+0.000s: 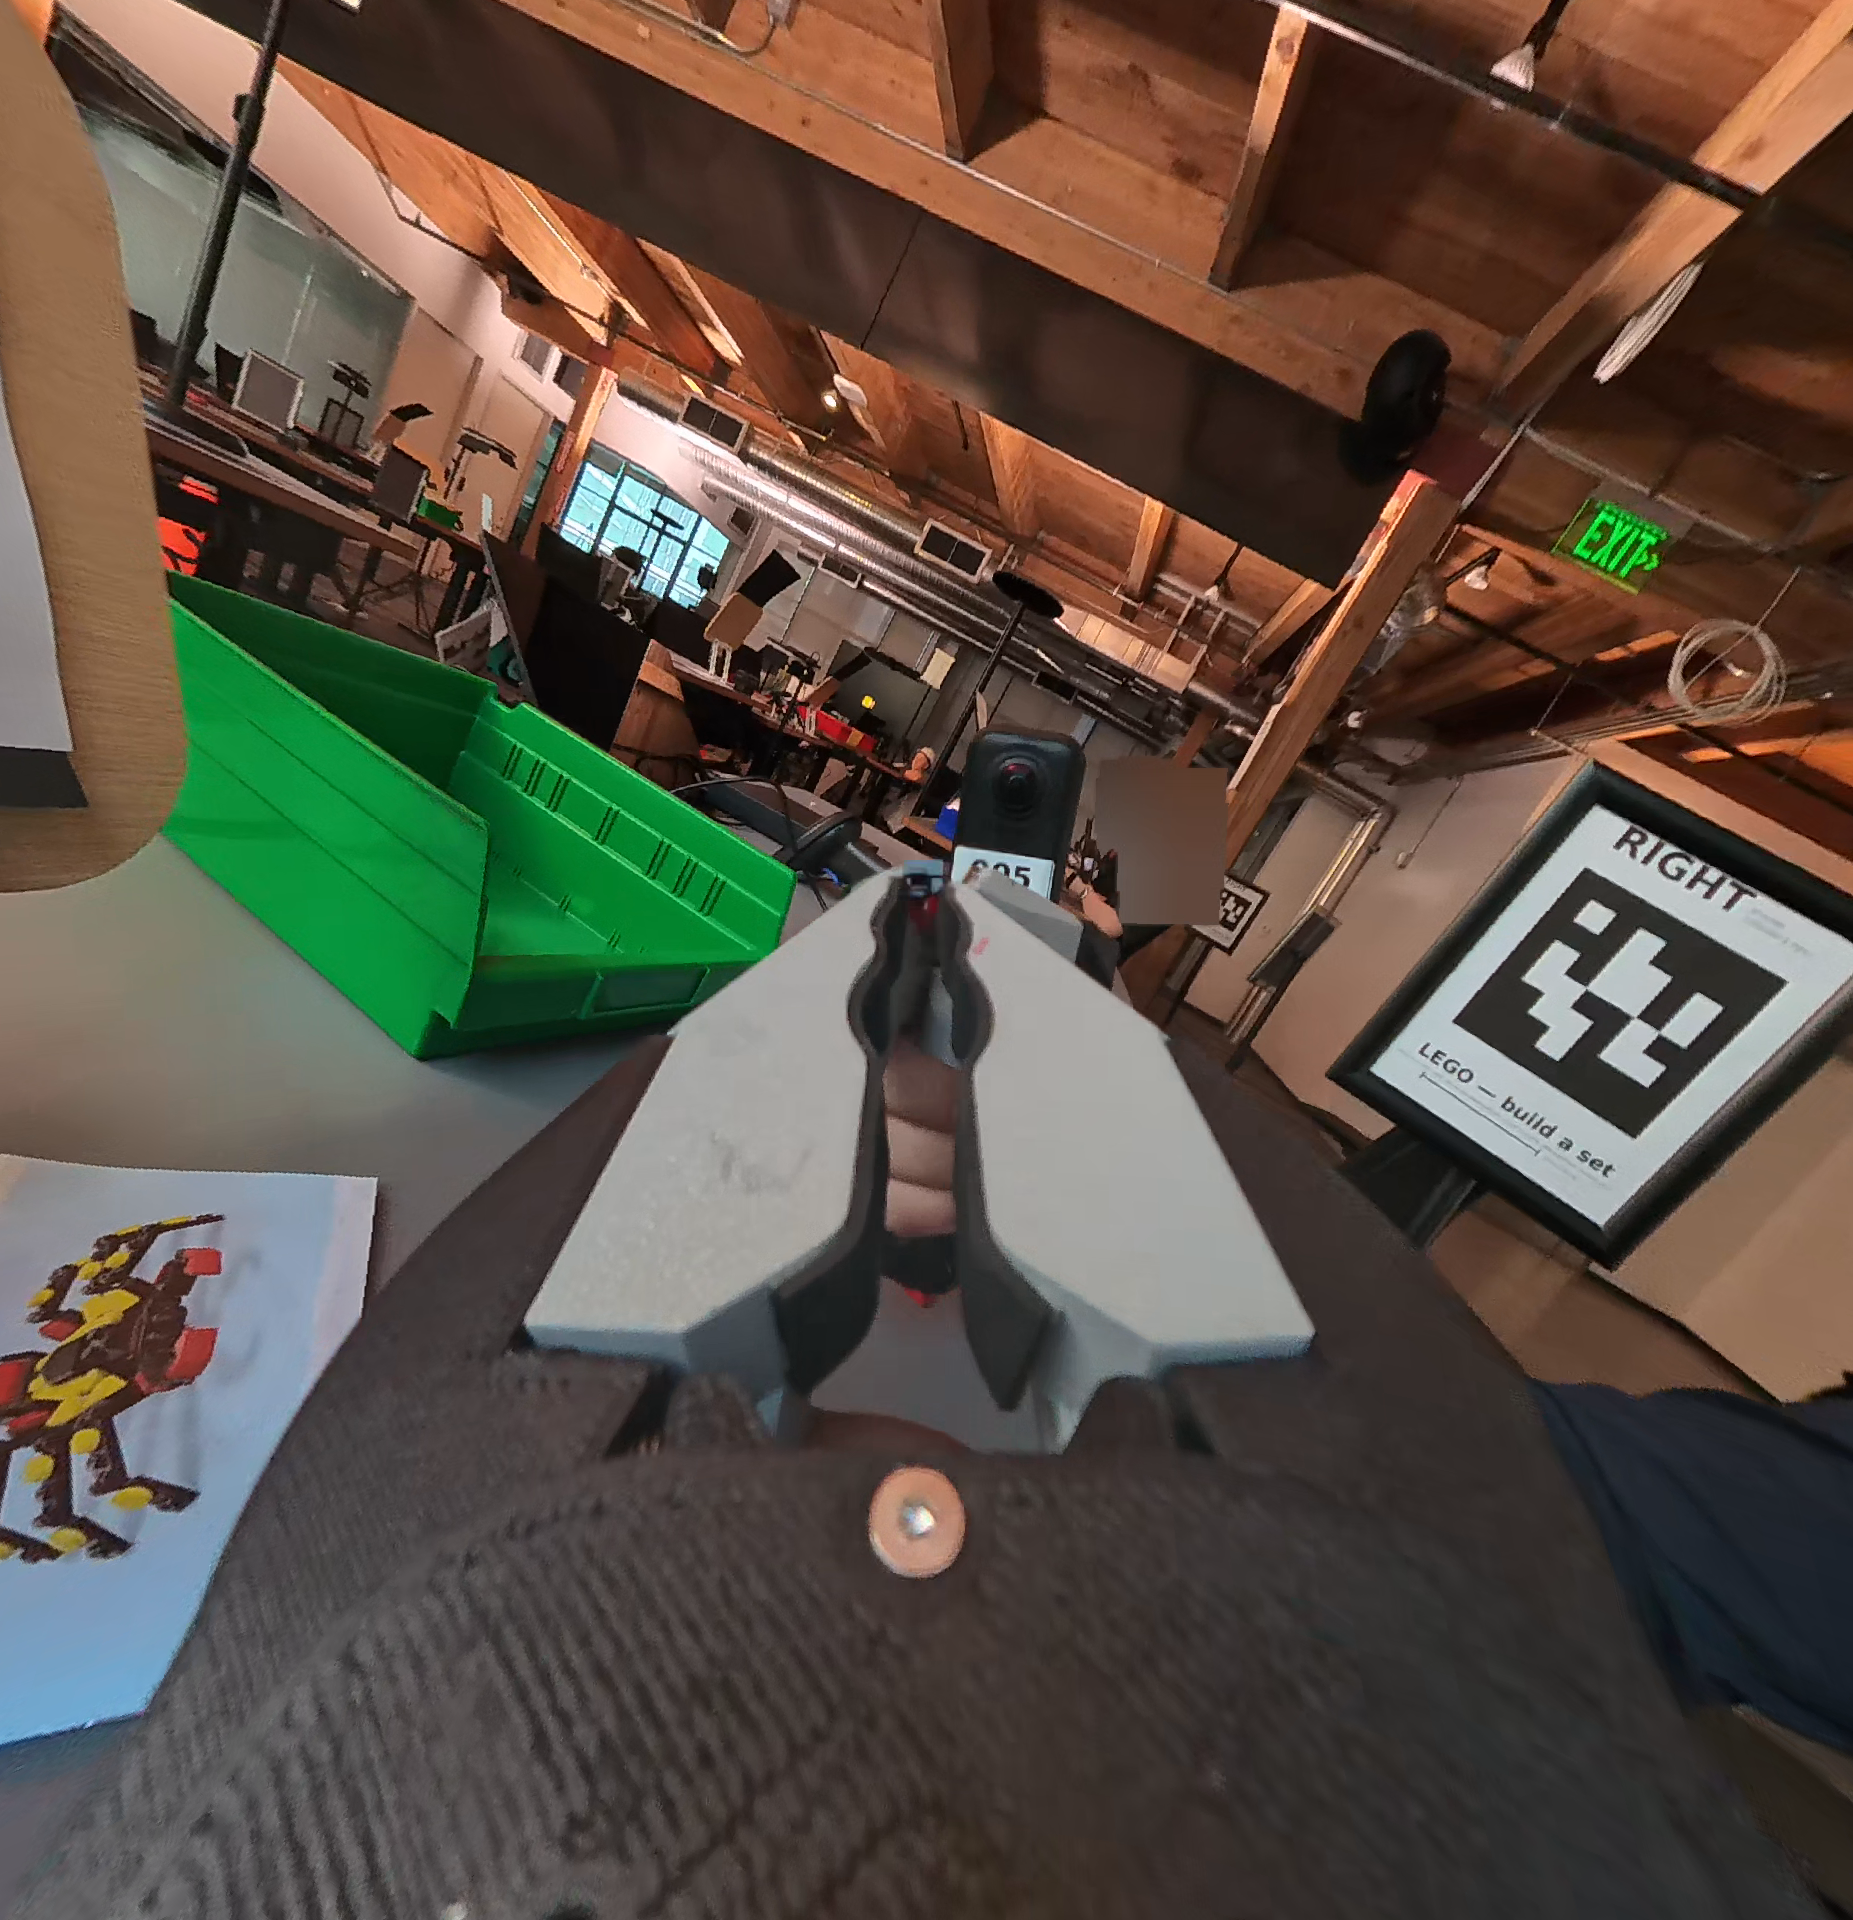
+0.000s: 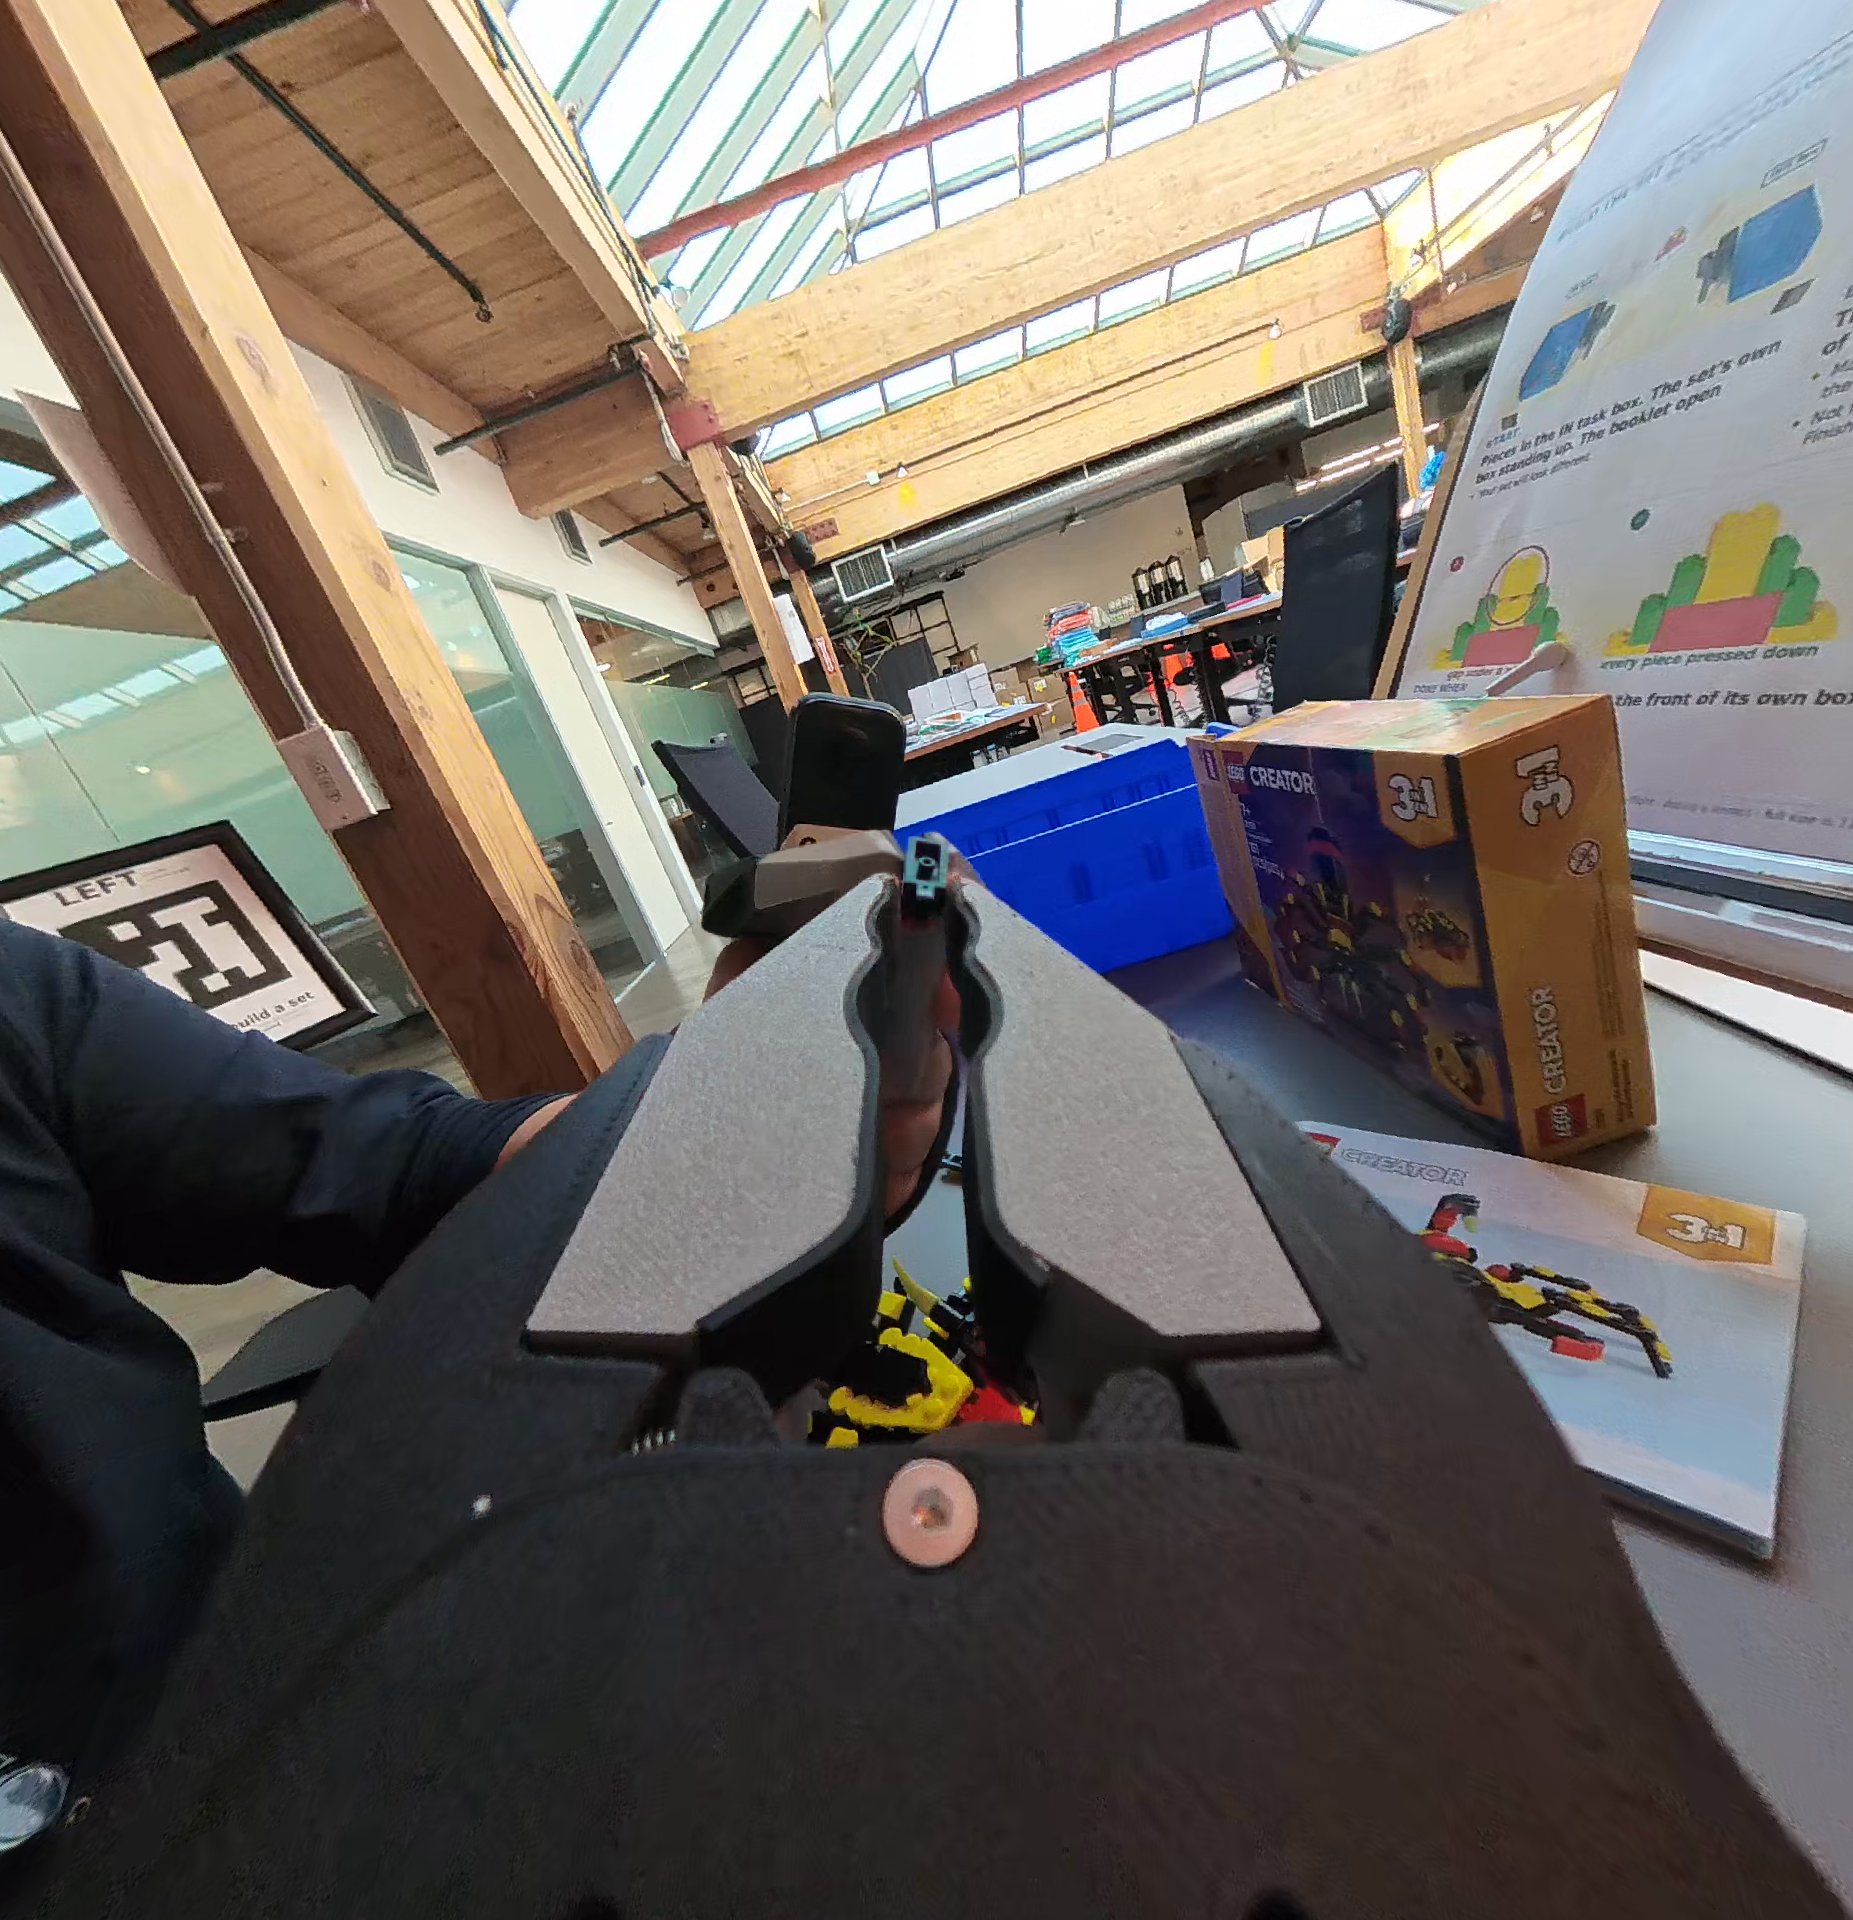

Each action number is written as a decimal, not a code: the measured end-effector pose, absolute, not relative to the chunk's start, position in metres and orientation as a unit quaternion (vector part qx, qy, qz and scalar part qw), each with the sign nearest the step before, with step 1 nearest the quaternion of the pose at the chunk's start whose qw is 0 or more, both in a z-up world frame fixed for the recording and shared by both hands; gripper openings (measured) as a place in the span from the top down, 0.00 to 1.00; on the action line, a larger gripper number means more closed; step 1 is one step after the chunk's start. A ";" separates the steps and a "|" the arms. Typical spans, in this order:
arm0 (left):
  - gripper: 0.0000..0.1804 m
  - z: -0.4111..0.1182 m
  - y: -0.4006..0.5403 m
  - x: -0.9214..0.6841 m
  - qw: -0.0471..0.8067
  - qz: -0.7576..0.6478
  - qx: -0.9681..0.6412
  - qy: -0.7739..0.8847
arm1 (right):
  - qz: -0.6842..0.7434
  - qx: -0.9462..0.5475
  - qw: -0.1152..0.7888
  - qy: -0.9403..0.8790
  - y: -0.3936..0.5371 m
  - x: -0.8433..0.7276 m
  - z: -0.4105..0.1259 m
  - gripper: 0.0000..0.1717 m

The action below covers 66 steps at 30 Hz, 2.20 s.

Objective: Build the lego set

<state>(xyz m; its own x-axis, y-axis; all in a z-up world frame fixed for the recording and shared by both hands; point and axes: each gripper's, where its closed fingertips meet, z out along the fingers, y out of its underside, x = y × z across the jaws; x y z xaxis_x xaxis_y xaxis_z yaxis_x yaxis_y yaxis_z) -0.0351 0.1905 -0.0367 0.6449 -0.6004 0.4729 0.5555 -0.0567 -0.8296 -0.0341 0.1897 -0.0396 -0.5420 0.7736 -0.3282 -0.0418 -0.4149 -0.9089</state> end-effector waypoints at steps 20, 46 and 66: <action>0.97 -0.030 0.184 -0.031 0.693 -0.428 -0.579 0.042 | 0.750 -0.382 0.252 -0.478 0.178 -0.034 -0.038 0.98; 0.97 -0.038 0.193 -0.030 0.702 -0.397 -0.590 0.022 | 0.720 -0.411 0.332 -0.451 0.191 -0.036 -0.034 0.98; 0.98 -0.029 0.191 -0.032 0.702 -0.457 -0.546 -0.018 | 0.764 -0.418 0.318 -0.375 0.191 -0.037 -0.023 0.98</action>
